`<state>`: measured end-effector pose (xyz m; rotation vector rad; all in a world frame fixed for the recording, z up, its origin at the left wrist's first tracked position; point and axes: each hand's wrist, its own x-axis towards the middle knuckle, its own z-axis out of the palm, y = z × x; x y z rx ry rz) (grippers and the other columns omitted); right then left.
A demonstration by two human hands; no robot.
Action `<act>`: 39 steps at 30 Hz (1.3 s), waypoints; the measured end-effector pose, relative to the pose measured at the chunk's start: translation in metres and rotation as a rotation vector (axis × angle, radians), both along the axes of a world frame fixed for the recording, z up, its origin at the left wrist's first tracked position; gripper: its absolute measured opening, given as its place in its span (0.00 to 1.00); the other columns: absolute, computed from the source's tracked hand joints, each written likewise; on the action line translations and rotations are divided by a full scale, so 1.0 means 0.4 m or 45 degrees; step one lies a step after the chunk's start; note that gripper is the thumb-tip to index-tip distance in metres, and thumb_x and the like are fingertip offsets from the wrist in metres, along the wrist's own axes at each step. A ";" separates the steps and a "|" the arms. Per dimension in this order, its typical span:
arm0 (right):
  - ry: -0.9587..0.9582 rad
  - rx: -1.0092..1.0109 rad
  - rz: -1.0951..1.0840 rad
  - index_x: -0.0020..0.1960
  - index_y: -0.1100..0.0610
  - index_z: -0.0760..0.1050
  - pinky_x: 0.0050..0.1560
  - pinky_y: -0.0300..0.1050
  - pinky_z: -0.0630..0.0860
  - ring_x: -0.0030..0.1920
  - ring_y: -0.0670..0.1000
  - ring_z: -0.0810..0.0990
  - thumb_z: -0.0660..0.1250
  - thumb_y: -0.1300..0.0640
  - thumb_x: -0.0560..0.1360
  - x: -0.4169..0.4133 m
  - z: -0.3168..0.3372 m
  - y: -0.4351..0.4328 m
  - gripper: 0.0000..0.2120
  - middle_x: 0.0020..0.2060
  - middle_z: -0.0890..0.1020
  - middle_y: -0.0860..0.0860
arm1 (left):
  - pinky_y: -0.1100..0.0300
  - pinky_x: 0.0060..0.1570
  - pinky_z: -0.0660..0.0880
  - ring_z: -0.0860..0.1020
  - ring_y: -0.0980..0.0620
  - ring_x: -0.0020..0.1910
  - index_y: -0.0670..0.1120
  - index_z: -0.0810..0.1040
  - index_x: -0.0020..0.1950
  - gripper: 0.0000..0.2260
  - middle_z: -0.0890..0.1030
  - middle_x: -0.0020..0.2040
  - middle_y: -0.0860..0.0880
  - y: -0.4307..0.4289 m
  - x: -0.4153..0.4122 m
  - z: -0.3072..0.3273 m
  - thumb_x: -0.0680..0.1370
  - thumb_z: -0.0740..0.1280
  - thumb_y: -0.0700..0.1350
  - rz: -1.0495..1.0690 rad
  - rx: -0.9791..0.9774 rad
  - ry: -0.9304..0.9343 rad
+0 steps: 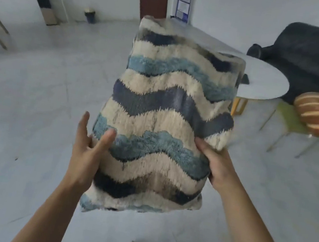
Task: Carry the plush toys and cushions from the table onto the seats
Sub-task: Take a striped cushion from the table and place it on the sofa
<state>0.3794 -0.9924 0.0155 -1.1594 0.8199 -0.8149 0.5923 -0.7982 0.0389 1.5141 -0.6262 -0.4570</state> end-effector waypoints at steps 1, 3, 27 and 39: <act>0.044 -0.052 -0.056 0.59 0.53 0.82 0.60 0.51 0.80 0.52 0.51 0.87 0.76 0.54 0.66 -0.002 0.015 -0.040 0.21 0.52 0.88 0.52 | 0.51 0.70 0.71 0.74 0.52 0.71 0.54 0.64 0.79 0.53 0.72 0.76 0.50 -0.077 0.042 0.003 0.61 0.69 0.79 -0.041 0.032 0.044; 0.106 -0.147 -0.143 0.53 0.50 0.82 0.59 0.50 0.79 0.49 0.48 0.88 0.77 0.55 0.67 -0.029 0.048 -0.122 0.14 0.51 0.89 0.51 | 0.38 0.71 0.70 0.76 0.43 0.70 0.49 0.73 0.75 0.48 0.77 0.72 0.44 -0.242 0.083 0.012 0.65 0.66 0.80 -0.193 0.029 0.118; 0.176 -0.370 -1.226 0.66 0.51 0.78 0.62 0.41 0.80 0.59 0.43 0.84 0.72 0.62 0.78 -1.015 0.127 -1.074 0.18 0.56 0.86 0.40 | 0.50 0.63 0.78 0.80 0.53 0.64 0.50 0.75 0.72 0.18 0.82 0.65 0.53 -1.767 -0.988 0.096 0.82 0.67 0.49 -1.170 -0.316 -0.069; 0.284 -0.396 -1.220 0.69 0.51 0.75 0.56 0.28 0.77 0.57 0.36 0.82 0.68 0.62 0.80 -1.417 0.059 -1.885 0.18 0.56 0.85 0.36 | 0.40 0.63 0.78 0.81 0.50 0.64 0.51 0.75 0.72 0.21 0.83 0.64 0.51 -2.559 -1.411 -0.007 0.79 0.67 0.55 -1.056 -0.305 0.039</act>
